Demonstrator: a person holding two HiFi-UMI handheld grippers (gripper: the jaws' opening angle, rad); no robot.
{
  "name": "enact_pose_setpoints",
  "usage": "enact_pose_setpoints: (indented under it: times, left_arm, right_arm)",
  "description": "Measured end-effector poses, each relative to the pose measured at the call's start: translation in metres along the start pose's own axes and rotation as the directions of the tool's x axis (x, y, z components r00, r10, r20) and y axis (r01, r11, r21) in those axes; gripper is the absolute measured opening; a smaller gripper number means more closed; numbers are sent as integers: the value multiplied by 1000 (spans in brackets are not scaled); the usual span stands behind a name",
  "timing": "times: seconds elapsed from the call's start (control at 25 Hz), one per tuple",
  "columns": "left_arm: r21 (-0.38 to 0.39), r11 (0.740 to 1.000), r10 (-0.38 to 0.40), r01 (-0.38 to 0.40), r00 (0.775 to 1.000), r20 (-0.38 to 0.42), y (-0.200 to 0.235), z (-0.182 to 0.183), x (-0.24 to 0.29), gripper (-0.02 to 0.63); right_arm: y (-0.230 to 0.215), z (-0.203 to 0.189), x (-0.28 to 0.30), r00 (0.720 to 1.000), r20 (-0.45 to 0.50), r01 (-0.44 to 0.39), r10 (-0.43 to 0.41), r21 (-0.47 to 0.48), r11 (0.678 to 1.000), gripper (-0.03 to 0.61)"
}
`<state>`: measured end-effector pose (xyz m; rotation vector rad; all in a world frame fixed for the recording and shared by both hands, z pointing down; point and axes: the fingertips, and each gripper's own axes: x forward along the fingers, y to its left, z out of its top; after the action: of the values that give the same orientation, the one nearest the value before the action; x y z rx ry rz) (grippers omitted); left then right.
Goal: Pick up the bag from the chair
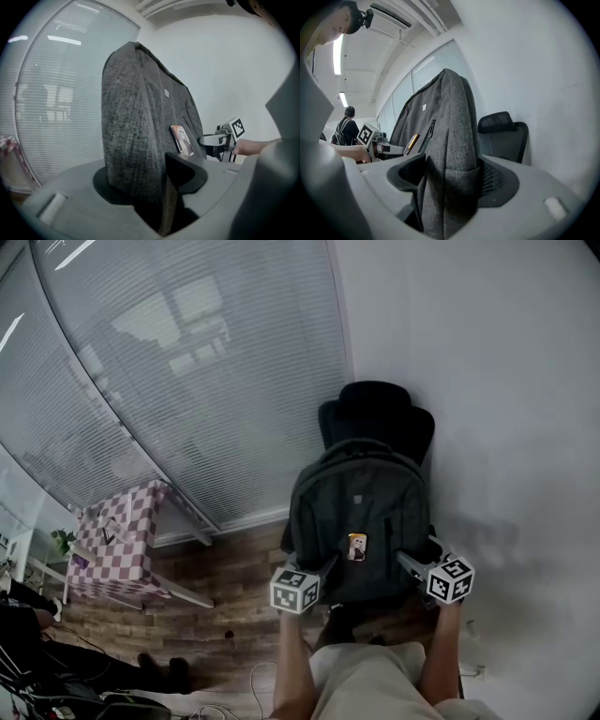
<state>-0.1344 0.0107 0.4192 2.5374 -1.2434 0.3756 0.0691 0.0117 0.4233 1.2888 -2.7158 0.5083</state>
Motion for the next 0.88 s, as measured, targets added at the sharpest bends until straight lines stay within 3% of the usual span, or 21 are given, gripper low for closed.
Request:
enact_pose_setpoints:
  times: [0.88]
  left_arm:
    - [-5, 999, 39, -39, 999, -2, -2, -5, 2, 221]
  right_arm:
    - [-4, 0, 2, 1000, 9, -24, 24, -35, 999, 333]
